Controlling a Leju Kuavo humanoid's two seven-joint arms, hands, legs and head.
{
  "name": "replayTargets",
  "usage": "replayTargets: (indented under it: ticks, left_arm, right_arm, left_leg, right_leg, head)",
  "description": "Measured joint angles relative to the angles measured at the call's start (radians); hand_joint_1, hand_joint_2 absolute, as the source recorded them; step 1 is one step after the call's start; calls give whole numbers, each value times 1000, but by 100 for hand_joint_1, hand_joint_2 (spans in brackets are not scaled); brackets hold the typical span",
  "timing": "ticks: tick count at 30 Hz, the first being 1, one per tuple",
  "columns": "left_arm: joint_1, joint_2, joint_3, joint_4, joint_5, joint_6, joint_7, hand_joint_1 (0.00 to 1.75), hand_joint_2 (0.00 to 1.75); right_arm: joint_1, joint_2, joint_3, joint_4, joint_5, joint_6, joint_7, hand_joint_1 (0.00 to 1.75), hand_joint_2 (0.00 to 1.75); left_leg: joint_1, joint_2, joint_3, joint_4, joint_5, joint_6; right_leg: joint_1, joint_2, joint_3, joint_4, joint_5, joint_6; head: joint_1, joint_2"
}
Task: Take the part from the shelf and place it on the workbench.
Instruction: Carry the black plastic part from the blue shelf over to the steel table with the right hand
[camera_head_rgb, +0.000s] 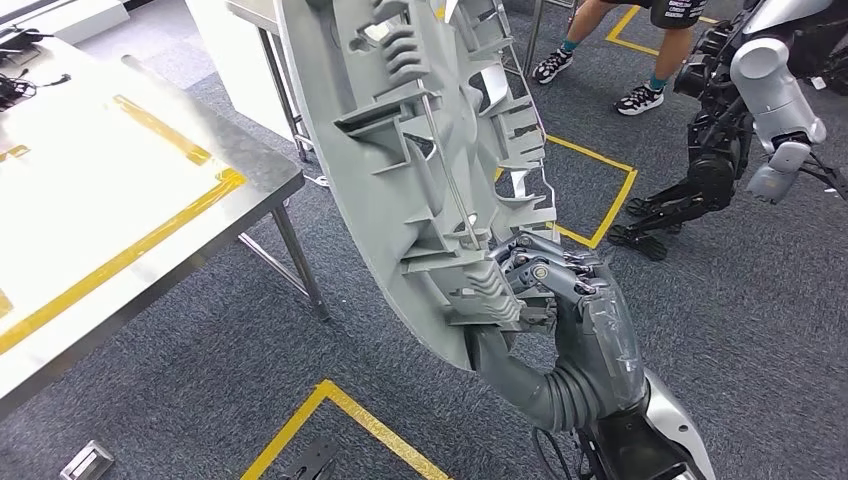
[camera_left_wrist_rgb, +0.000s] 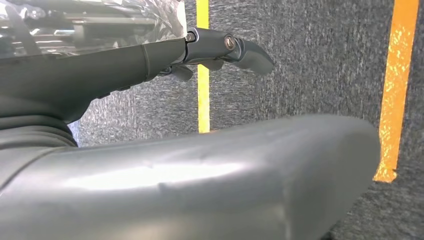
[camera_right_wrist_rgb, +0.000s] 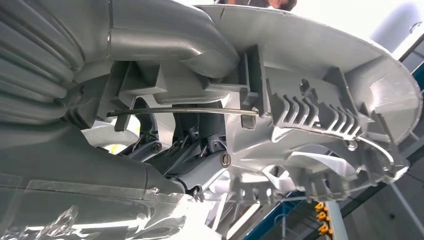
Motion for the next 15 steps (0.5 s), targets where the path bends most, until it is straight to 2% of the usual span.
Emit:
replayTargets:
  ticks: [1, 2, 3, 5, 7, 8, 10, 12, 13, 15]
  left_arm:
    - [1, 0, 0, 0, -1, 0, 0, 0, 175]
    - [1, 1, 0, 0, -2, 0, 1, 0, 175]
    - [2, 2, 0, 0, -3, 0, 2, 0, 175]
    - [1, 3, 0, 1, -4, 0, 3, 0, 175]
    - [-1, 3, 0, 1, -5, 0, 3, 0, 175]
    - [-1, 2, 0, 1, -6, 0, 3, 0, 175]
    - [0, 2, 0, 2, -6, 0, 3, 0, 175]
    - [0, 3, 0, 3, -7, 0, 4, 0, 175]
    - [-1, 4, 0, 3, -7, 0, 4, 0, 175]
    - [-2, 5, 0, 4, -7, 0, 4, 0, 175]
  right_arm:
    - [0, 0, 0, 0, 0, 0, 0, 175, 175]
    - [0, 0, 1, 0, 0, 1, 0, 175, 175]
    - [0, 0, 1, 0, 0, 1, 0, 175, 175]
    - [0, 0, 1, 1, 0, 2, 0, 175, 175]
    - [-1, 0, 0, 0, 0, 2, 0, 175, 175]
    - [-1, 0, 0, 0, 0, 2, -1, 175, 175]
    - [-2, 0, 0, 0, 0, 2, -1, 175, 175]
    - [-3, 0, 0, 0, 0, 3, -1, 175, 175]
    - [-3, 0, 0, 0, 0, 2, -1, 175, 175]
    - [-2, 0, 0, 0, 0, 2, -1, 175, 175]
  left_leg:
    - [2, 4, -23, 49, -15, -4]
    - [4, 6, -32, 67, -11, -8]
    - [6, 9, -22, 46, 9, -11]
    - [7, 24, 37, -73, 69, -13]
    - [2, 42, 86, -167, 94, -3]
    - [-2, 46, 93, -184, 92, 5]
    - [-4, 37, 92, -186, 93, 23]
    - [-1, 28, 92, -190, 96, 35]
    - [0, 23, 93, -191, 97, 41]
    - [-1, 13, 92, -191, 97, 47]
  right_leg:
    - [0, -7, 1, 1, -2, 0]
    - [-1, -14, 2, 3, -4, 1]
    - [-2, -19, 2, 6, -7, 4]
    - [-3, -30, 4, 14, -16, 12]
    - [0, -39, 3, 24, -24, 22]
    - [2, -43, 2, 26, -26, 26]
    - [2, -50, 1, 27, -29, 35]
    - [-3, -35, -9, 52, -50, 45]
    - [-5, -21, -28, 93, -75, 49]
    - [-6, -3, -93, 226, -135, 50]
  head:
    - [-1, 0]
    - [-2, 0]
    - [-4, 0]
    - [-6, 0]
    - [-8, 0]
    - [-8, 0]
    - [-6, 0]
    - [-4, 0]
    - [-1, 0]
    - [4, 0]
